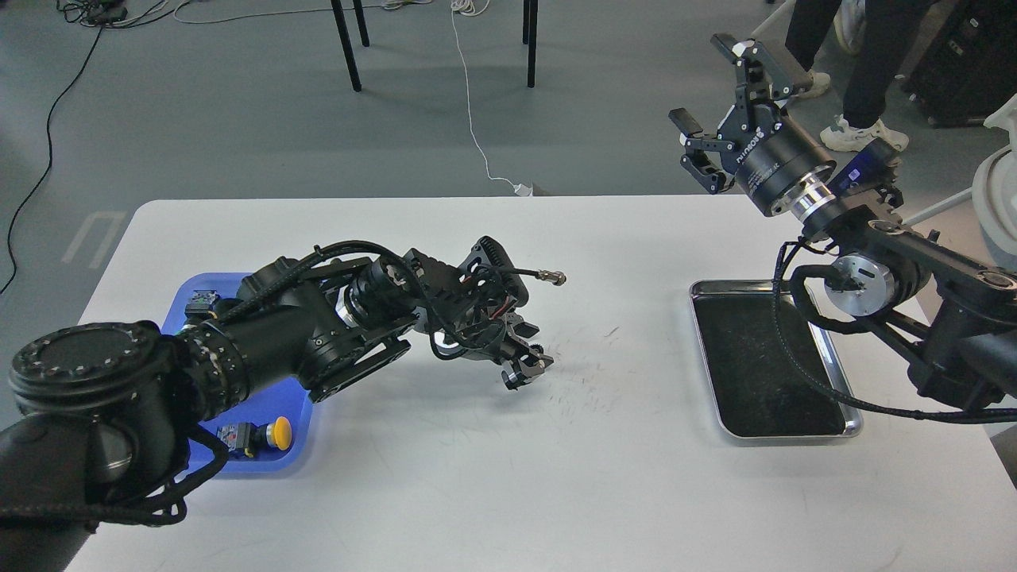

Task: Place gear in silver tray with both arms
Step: 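Release the gear on the table and raise the left gripper, then reach the right gripper toward the black gear on the table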

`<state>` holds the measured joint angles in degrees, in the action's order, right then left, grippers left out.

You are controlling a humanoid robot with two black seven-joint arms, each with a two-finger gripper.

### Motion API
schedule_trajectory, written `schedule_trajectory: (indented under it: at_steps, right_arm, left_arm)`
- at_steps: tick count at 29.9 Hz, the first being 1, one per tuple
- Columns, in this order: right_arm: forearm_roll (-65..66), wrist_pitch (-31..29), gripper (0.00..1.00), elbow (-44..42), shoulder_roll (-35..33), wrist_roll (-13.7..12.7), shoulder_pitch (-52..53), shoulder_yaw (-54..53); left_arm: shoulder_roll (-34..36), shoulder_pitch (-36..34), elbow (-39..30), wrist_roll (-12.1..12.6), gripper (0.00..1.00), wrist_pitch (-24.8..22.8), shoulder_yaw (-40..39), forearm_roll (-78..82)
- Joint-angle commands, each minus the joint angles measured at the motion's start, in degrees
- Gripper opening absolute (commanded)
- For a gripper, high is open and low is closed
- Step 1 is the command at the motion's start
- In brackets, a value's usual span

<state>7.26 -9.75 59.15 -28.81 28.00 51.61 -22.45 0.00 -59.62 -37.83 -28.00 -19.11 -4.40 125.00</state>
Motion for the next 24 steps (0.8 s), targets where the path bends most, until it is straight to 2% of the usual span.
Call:
schedule_trajectory:
  at_steps: [1,7,12,18,24]
  right_arm:
    - [0.0,0.0,0.98,0.2,-0.5,0.0,0.0,-0.1]
    - [0.0,-0.6,0.98,0.6,-3.4,0.0,-1.3,0.0]
    - [1.7,-1.2,0.98,2.0,-6.5,0.0,-2.7,0.8]
    - [16.8,-5.2,0.98,2.9,-9.7,0.0,-2.0,2.8]
    - [36.2,-10.0,0.98,2.9,-10.2,0.0,1.2,5.2]
  left_arm:
    - [0.0,-0.3,-1.2,0.0,0.88,-0.1,-0.6,0.0]
    - [9.9,-2.5,-11.1,0.0,0.96,-0.2,-1.7,-16.2]
    - [19.3,-0.9,-18.1,0.0,0.98,-0.1,-10.7,-37.1]
    - [28.2,10.9,-23.5,0.0,0.98,0.8,-23.0,-64.7]
    - [30.4,22.9,-25.5,0.0,0.98,1.5,-36.1,-76.8]
